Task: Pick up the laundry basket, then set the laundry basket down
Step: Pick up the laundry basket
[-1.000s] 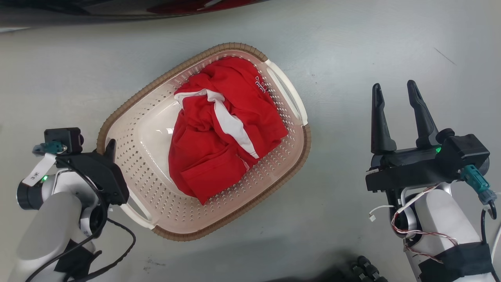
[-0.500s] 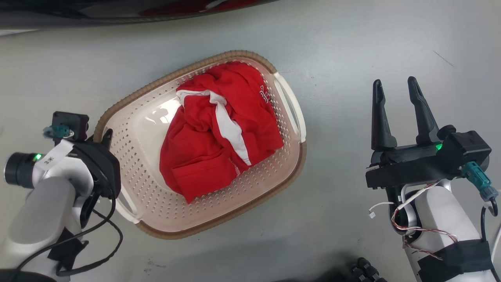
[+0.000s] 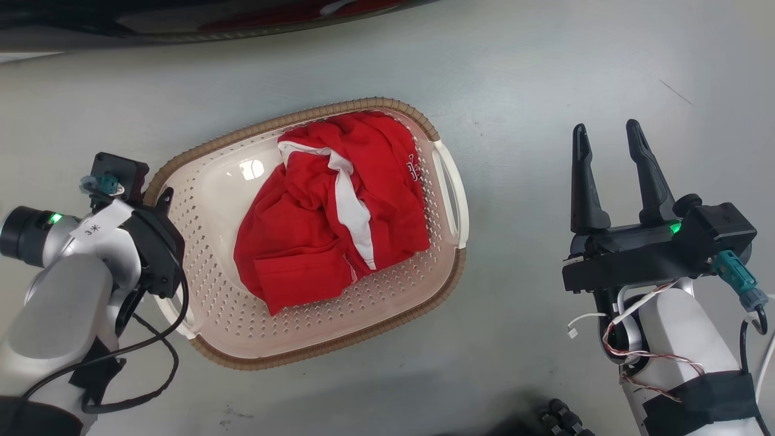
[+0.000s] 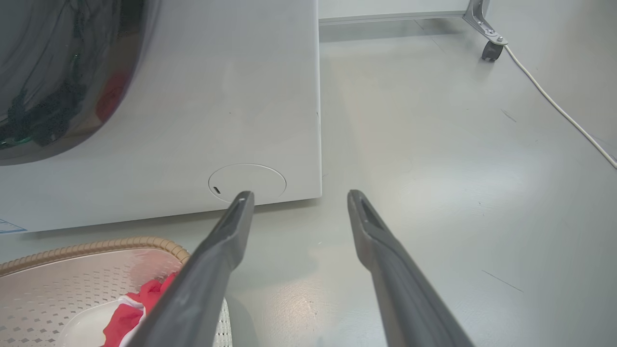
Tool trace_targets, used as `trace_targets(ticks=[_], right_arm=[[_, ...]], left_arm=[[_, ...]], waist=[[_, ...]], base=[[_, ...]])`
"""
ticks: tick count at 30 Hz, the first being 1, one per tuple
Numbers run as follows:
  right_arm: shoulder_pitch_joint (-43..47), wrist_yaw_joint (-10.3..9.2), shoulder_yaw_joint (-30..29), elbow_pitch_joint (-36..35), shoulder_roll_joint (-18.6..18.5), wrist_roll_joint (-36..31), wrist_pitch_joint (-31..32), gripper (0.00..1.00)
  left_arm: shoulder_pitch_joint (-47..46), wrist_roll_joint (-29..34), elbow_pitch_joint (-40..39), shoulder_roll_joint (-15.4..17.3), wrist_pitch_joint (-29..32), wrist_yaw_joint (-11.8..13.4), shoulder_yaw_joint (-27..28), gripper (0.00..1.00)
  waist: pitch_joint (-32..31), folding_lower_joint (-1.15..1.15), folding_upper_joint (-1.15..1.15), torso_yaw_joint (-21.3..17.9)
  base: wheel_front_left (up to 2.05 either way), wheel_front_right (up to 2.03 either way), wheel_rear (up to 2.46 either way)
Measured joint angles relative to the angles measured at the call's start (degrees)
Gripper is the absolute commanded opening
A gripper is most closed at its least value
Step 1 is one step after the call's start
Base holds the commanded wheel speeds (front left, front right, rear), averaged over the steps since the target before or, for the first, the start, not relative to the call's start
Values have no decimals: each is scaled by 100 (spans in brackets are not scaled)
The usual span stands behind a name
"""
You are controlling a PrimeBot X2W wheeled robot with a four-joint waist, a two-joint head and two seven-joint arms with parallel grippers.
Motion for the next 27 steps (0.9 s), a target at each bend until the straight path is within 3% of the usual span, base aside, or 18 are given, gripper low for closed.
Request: trace_targets(ticks=[23,24,25,26,27], right_arm=[[-1,99,-57,-3,74,-51,0,100],[-1,99,-63,-2,76,-53,0,100],[-1,99,-68,-2,77,-53,0,100],[-1,100,-75,0,77,-56,0,100],[-1,107,-80,2,77,-69,0,100]], left_arm=[[-336,11,316,76,-385,-75,-369,0],[-340,9,354,66,-392,-75,-361,34],[-342,-19,403,44,-420,-74,-344,94],[-346,-27,442,37,-435,-74,-348,100],[-349,-26,463,40,-441,-74,-353,100]], waist=[[63,0,0,-166],[62,0,0,-164],[61,0,0,-161],[60,0,0,-157],[59,0,0,-152]], base=[[0,0,0],[0,0,0],[0,0,0],[0,0,0],[0,0,0]])
